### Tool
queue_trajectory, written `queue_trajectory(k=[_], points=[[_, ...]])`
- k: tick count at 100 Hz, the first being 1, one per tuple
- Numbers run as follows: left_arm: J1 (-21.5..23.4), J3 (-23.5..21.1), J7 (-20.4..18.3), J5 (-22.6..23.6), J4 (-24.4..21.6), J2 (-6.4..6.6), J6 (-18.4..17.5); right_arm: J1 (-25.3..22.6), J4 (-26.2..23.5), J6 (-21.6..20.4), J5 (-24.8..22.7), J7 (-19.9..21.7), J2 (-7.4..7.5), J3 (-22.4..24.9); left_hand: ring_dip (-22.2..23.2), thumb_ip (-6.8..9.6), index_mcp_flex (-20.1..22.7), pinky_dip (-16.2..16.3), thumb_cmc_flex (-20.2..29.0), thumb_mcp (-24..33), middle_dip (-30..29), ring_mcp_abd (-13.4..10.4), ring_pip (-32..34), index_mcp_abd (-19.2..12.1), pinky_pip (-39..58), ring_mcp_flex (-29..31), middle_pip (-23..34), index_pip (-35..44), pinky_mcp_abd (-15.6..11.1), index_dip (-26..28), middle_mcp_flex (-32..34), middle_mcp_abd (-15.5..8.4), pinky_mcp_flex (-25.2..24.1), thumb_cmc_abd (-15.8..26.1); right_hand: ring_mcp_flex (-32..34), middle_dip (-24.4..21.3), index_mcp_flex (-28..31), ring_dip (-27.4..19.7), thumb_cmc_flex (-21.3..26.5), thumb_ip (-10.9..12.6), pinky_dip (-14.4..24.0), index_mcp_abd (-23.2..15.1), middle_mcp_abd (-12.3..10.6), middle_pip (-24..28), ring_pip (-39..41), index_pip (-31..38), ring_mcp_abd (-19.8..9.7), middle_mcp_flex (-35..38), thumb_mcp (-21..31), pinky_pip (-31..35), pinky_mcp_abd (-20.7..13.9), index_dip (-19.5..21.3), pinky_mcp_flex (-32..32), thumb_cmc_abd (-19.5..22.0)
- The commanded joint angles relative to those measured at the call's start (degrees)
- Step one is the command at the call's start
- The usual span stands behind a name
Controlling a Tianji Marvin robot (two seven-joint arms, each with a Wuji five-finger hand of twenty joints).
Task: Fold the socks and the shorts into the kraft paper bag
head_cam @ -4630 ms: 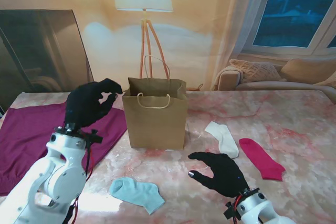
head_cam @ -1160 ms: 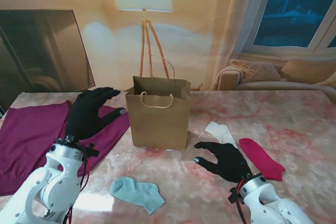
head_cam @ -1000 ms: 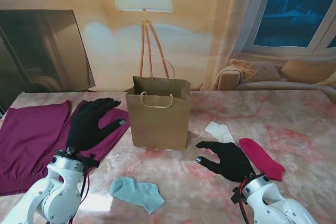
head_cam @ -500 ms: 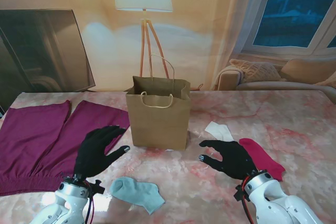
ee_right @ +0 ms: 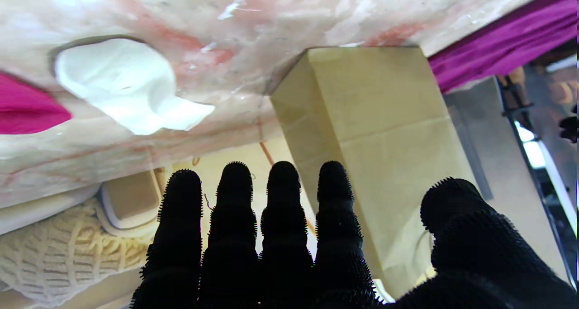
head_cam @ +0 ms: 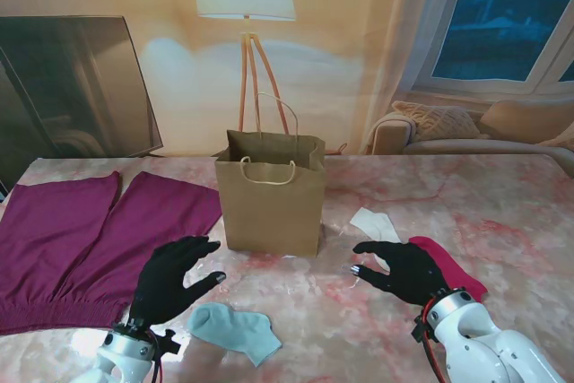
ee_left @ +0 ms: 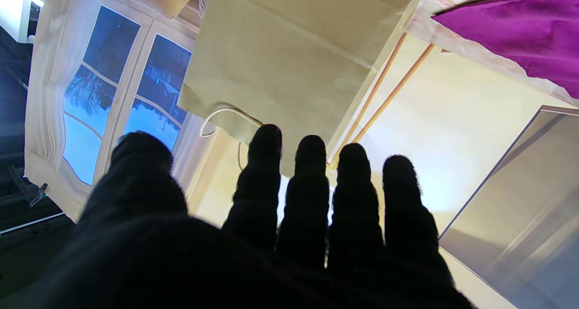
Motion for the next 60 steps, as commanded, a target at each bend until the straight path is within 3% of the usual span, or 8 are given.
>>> queue_trajectory(k=[1,7,12,25,35,50,60], points=[[0.8,0.0,0.2,0.1,-0.6,-0.02,0.0,-0.7,-0.2,-0.2,-1.0,0.1,0.8,1.5,-0.6,3.81,-0.7,-0.3,0.4,-1.7,-0.4,-0.2,-0.8,-0.9,-0.7,-1.1,-1.1,-1.0,-0.4,0.6,-2.2,0.3,-0.5,2.1,0.6,0.6,0.4,-0.4,1.1,2.4,-0.9,-1.0,0.0,1.0,1.0,0.9,-0.9,-0.1,-0.4,0.8,-1.8,0.4,0.5,0.3],[1.0,-0.1,0.3,0.1,-0.6,-0.05,0.0,-1.3,-0.3,-0.6,-2.2,1.1,1.0,3.1,-0.7,3.82,-0.6,-0.3,0.5,-1.8,-0.4,-0.3,-0.8,-0.8,-0.7,-1.1,-1.1,-0.9,-0.5,0.7,-2.1,0.5,-0.4,2.2,1.3,0.9,0.6,-0.2,2.0,2.5,-0.8,-1.0,-0.2,1.6,1.4,1.3,-0.7,0.3,0.4,1.3,-1.8,0.5,1.1,-1.3],[1.1,-0.2,0.4,0.0,-0.6,-0.08,-0.2,-1.9,-0.2,-0.9,-3.2,1.8,1.15,4.4,-0.7,3.81,-0.6,-0.3,0.5,-1.8,-0.4,-0.3,-0.8,-0.9,-0.7,-1.1,-1.1,-0.9,-0.5,0.7,-2.1,0.4,-0.5,2.2,2.5,2.0,1.3,1.0,1.8,2.1,-0.3,-0.9,-0.3,3.9,2.5,2.3,-0.3,1.0,4.0,2.6,-1.7,1.0,1.9,-4.0],[0.9,-0.1,0.4,0.0,-0.4,-0.07,-0.3,-3.0,0.8,-1.5,-6.9,2.2,1.44,7.5,-0.7,3.82,-0.6,-0.3,0.7,-1.9,-0.4,-0.4,-0.8,-0.8,-0.7,-1.1,-1.1,-0.9,-0.6,0.7,-2.1,0.5,-0.5,2.2,7.8,5.9,3.8,5.9,1.0,-0.5,1.8,-1.4,-0.7,10.5,6.6,5.6,0.4,3.3,21.2,7.3,-1.1,3.2,5.6,-15.5],[0.5,0.2,0.3,-0.2,-0.1,-0.09,-0.3,-3.5,2.1,-1.5,-10.4,2.8,1.76,9.5,-0.7,3.82,-0.6,-0.3,0.8,-1.9,-0.4,-0.4,-0.8,-0.9,-0.7,-1.1,-1.1,-0.9,-0.7,0.7,-2.1,0.5,-0.4,2.2,10.2,10.5,4.8,10.7,2.1,-2.8,4.8,-2.1,-1.8,15.2,10.2,7.7,0.6,3.7,30.8,10.7,-0.4,5.4,7.3,-24.8],[-0.4,1.0,0.3,-0.3,0.3,-0.09,-0.2,-2.9,5.5,-1.2,-15.7,1.8,2.24,10.6,-0.7,3.81,-0.5,-0.3,0.9,-2.0,-0.4,-0.4,-0.8,-0.9,-0.8,-1.1,-1.0,-0.9,-0.7,0.8,-2.1,0.5,-0.5,2.2,11.3,13.1,5.2,13.5,5.9,-4.7,7.0,-2.9,-2.8,18.0,12.4,8.8,0.2,3.5,33.9,12.2,0.4,6.8,8.2,-33.3],[-0.8,1.3,0.3,-0.4,0.6,-0.1,0.0,-1.8,8.2,-0.5,-17.9,0.6,2.49,10.5,-0.7,3.81,-0.5,-0.3,1.0,-2.0,-0.4,-0.5,-0.8,-0.8,-0.8,-1.1,-1.0,-0.8,-0.8,0.8,-2.1,0.6,-0.5,2.2,11.2,13.9,5.1,14.5,6.6,-5.5,7.9,-3.2,-3.3,18.9,12.9,9.4,0.0,3.1,35.3,12.4,0.6,7.4,8.0,-36.1]])
